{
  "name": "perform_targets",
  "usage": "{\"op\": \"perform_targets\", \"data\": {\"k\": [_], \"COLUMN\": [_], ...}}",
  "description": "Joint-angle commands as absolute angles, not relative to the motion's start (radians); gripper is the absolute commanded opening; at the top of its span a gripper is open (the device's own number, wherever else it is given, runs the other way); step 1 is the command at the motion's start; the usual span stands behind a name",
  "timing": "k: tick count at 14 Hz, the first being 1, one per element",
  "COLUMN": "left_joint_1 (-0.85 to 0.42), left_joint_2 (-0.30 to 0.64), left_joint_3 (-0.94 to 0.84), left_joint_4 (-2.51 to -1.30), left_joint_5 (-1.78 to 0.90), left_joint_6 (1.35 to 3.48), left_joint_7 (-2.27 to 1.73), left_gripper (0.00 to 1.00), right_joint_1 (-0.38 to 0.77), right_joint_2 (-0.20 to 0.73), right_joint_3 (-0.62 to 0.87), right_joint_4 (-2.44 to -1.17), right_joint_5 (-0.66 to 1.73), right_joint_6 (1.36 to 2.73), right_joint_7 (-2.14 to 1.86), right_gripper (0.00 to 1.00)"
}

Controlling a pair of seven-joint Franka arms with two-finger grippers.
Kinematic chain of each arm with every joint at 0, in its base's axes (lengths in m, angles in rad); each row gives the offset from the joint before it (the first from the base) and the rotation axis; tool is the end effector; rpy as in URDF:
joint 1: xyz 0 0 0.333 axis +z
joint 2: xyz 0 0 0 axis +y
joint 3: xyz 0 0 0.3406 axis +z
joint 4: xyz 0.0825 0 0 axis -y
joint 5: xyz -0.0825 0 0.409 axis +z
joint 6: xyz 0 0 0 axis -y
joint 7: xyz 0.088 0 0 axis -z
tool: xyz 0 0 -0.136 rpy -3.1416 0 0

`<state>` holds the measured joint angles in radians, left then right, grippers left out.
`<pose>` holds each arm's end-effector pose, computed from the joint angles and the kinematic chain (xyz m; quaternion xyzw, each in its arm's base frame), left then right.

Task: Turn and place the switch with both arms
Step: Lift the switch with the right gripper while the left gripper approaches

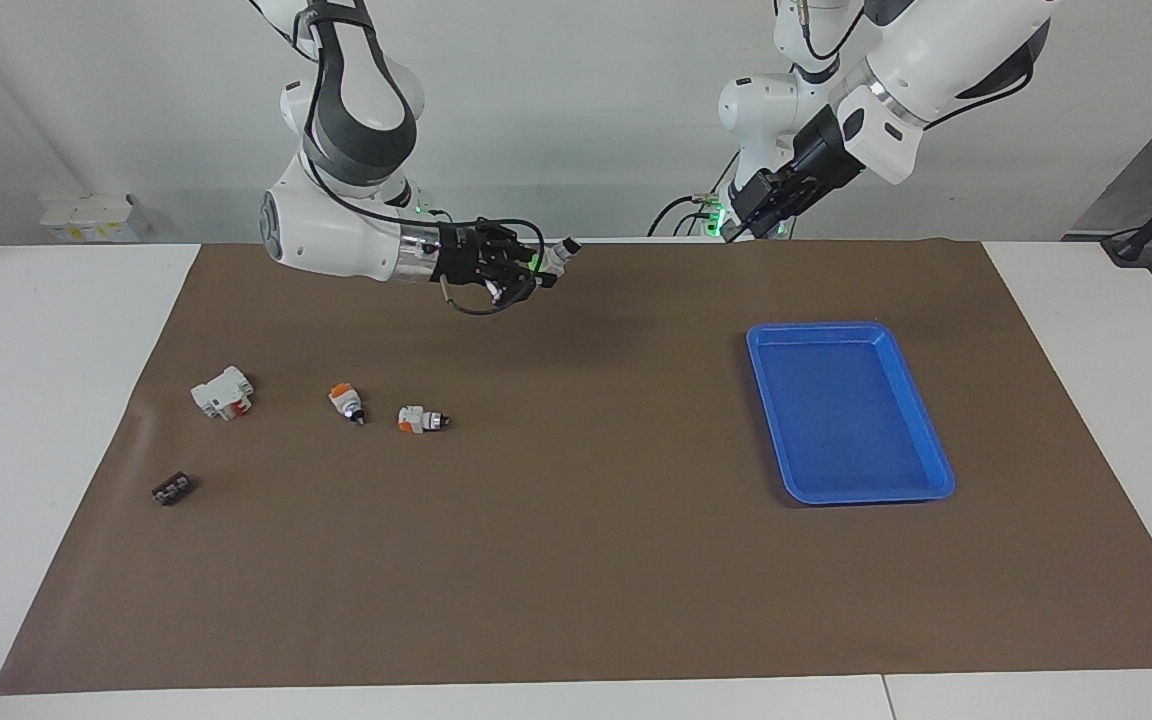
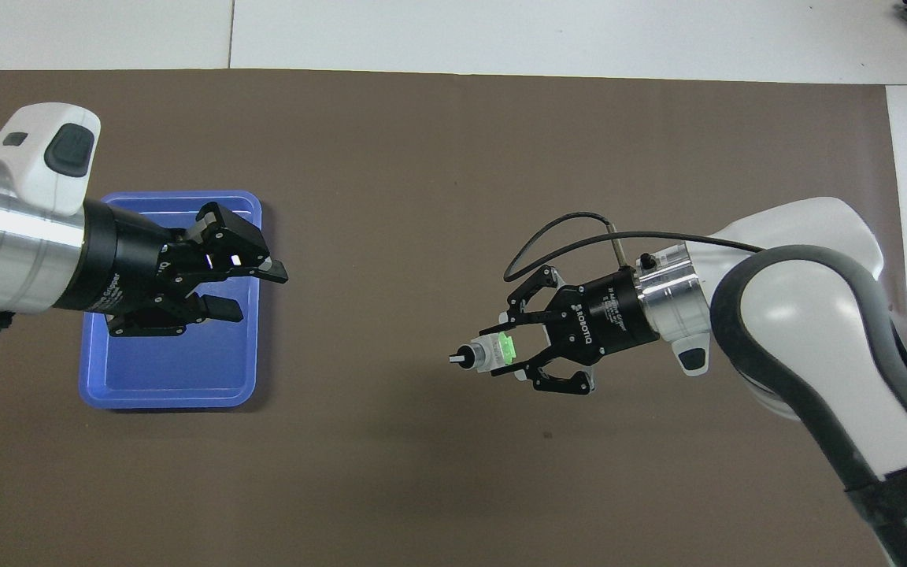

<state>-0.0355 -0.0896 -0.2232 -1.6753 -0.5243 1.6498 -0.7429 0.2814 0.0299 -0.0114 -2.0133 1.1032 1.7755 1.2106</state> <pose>0.5229 -0.2108 0.6406 0.9366 0.2442 -0.0933 0.2331 0.5239 0.2518 0.4603 -0.6736 0.5377 0.4172 0.2882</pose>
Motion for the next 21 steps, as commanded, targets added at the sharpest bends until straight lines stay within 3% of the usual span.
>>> {"op": "perform_targets", "data": {"k": [1,6,10,14,21], "left_joint_1": [-0.043,-0.046,-0.046,-0.032,-0.009], "left_joint_2": [-0.159,-0.231,-0.255,-0.258,-0.255], "left_joint_3": [-0.253,-0.334,-0.347,-0.342,-0.333], "left_joint_4": [-1.785,-1.928,-1.957,-1.962,-1.960], "left_joint_5": [-0.586,-0.747,-0.758,-0.759,-0.759], "left_joint_6": [1.751,1.902,1.873,1.871,1.885], "left_joint_7": [-0.891,-1.151,-1.224,-1.229,-1.226], "left_gripper": [0.73,0.71,0.65,0.51,0.48], "right_joint_1": [0.339,0.419,0.482,0.482,0.480], "right_joint_2": [0.037,0.029,0.038,0.035,0.029], "right_joint_3": [-0.014,-0.014,-0.014,-0.014,-0.015], "right_joint_4": [-1.985,-1.980,-1.964,-1.960,-1.951], "right_joint_5": [1.163,1.245,1.266,1.267,1.264], "right_joint_6": [1.837,1.959,2.060,2.062,2.056], "right_joint_7": [1.272,1.316,1.364,1.365,1.379], "right_gripper": [0.00,0.00,0.00,0.00,0.00]}}
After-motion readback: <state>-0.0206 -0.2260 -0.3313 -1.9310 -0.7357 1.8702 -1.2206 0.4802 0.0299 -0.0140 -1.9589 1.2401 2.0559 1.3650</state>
